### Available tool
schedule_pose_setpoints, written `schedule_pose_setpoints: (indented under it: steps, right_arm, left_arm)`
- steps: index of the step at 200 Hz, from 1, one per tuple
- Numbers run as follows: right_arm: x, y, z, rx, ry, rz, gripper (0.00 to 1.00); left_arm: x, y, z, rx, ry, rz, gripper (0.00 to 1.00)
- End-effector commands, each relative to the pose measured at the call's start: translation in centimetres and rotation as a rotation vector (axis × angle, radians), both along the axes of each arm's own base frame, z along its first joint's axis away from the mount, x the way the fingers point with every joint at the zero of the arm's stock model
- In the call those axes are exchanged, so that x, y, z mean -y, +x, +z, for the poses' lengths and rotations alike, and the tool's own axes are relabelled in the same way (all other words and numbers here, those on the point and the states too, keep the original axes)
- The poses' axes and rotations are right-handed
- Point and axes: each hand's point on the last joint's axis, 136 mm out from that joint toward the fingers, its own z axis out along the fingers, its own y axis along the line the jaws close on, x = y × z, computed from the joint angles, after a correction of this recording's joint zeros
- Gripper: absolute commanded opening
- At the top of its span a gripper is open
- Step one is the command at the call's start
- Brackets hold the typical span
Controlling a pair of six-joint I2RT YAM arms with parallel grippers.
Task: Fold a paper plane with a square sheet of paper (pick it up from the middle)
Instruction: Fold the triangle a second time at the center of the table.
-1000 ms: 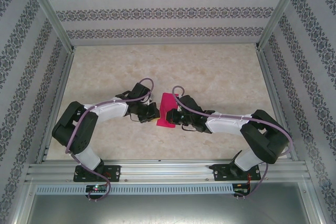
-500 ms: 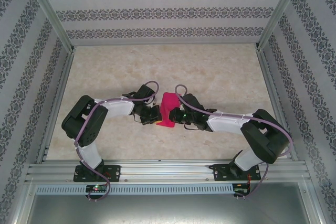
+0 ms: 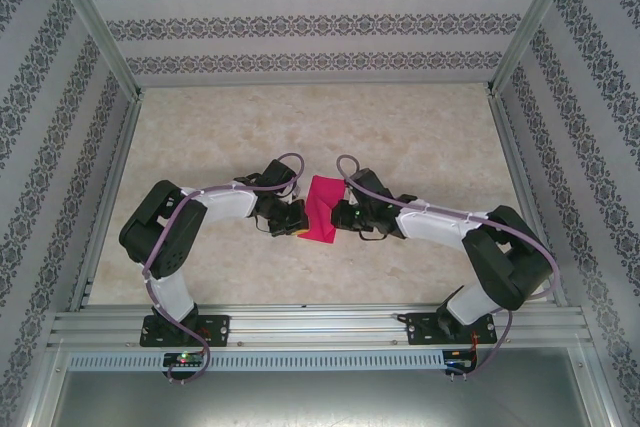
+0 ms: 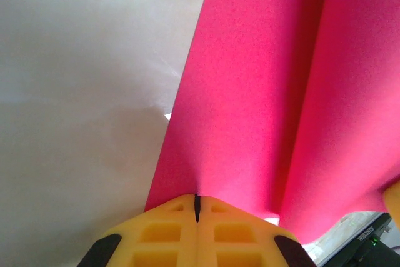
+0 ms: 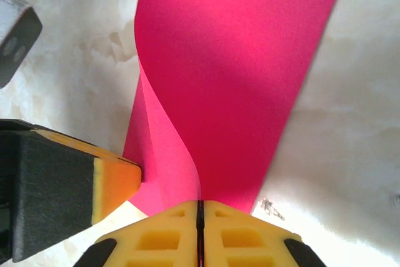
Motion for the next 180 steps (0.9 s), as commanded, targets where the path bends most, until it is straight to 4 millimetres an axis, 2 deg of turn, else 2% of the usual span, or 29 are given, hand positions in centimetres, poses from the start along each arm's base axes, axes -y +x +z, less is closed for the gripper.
schedule_pose_setpoints:
  steps: [1,99,180]
  right_arm:
    - [0.4,0.3,-0.7,-0.017,-0.059,0.039,0.11]
    - [0.1,1.2,-1.4,-0.008,-0.170,0.170,0.12]
    - [0.0,2.1,-2.1,-0.014,-0.208,0.214,0.13]
  left_arm:
    - [-0.2,-0.7,-0.8,-0.025,0.046,-0.027,0.05]
    - [-0.2,-0.8,-0.9,-0.028,0.048,-0.033,0.05]
    - [-0.2,-0.8,-0.8,-0.030,0.048,-0.037,0.05]
